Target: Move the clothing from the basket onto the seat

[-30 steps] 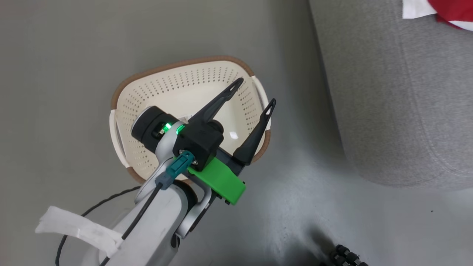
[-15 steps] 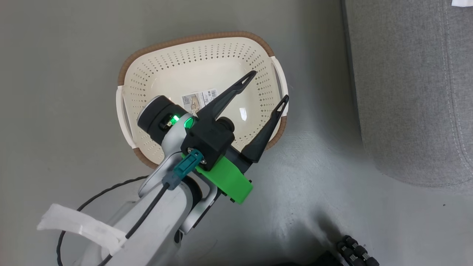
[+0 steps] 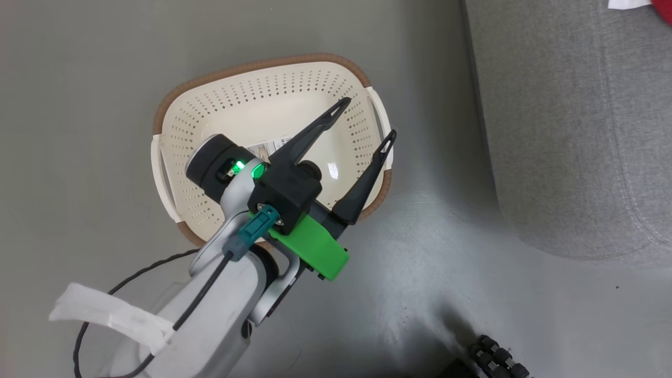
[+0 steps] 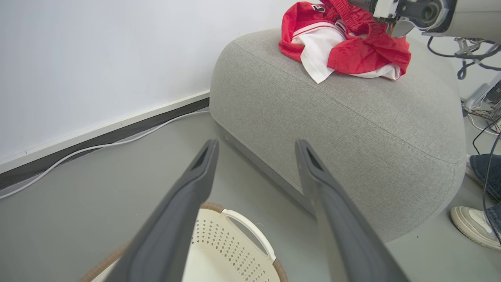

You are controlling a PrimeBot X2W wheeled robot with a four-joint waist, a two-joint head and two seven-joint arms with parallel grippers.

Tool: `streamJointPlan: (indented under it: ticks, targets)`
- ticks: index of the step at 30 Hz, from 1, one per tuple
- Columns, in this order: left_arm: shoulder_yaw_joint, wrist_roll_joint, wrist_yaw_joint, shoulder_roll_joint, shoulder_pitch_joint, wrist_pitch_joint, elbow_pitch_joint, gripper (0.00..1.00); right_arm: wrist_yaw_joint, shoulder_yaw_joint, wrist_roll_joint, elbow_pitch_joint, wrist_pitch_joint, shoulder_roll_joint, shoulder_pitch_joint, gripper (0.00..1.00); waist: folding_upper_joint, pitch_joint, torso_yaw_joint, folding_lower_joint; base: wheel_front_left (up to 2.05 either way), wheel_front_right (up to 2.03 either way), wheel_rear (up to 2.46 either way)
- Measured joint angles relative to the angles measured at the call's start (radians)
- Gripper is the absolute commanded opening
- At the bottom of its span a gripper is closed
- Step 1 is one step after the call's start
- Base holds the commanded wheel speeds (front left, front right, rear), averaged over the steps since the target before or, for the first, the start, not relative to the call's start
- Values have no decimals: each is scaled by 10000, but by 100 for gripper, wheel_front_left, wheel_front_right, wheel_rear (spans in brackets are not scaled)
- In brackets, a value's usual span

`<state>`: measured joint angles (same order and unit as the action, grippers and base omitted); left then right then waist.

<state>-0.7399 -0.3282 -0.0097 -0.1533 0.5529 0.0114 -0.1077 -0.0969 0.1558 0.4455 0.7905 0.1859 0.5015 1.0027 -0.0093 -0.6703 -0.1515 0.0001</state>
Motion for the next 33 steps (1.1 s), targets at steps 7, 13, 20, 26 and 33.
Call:
streamJointPlan:
  ticks: [7,13,20,26,33]
  targets:
    - [236,-123,0,-61,-8,188,318,100,554,288,42,98,318,-337,-110,100,0,354,-284,0,0,0,0]
    - [408,-316,0,-73,-103,499,648,100,882,539,10,119,470,-510,-470,100,0,814,-528,0,0,0,0]
    - [721,-771,0,-59,-591,970,1250,100,1089,700,-140,67,614,-746,-866,100,0,1563,-723,-1,0,0,0]
    - [982,-1014,13,19,-961,1404,1762,100,1233,813,-199,-52,633,-834,-1237,100,0,2337,-747,-1,0,0,0]
    - [1289,-1409,98,173,-1314,1908,2297,100,1398,945,-240,-387,646,-1287,-1808,100,0,3277,-558,-1,0,0,0]
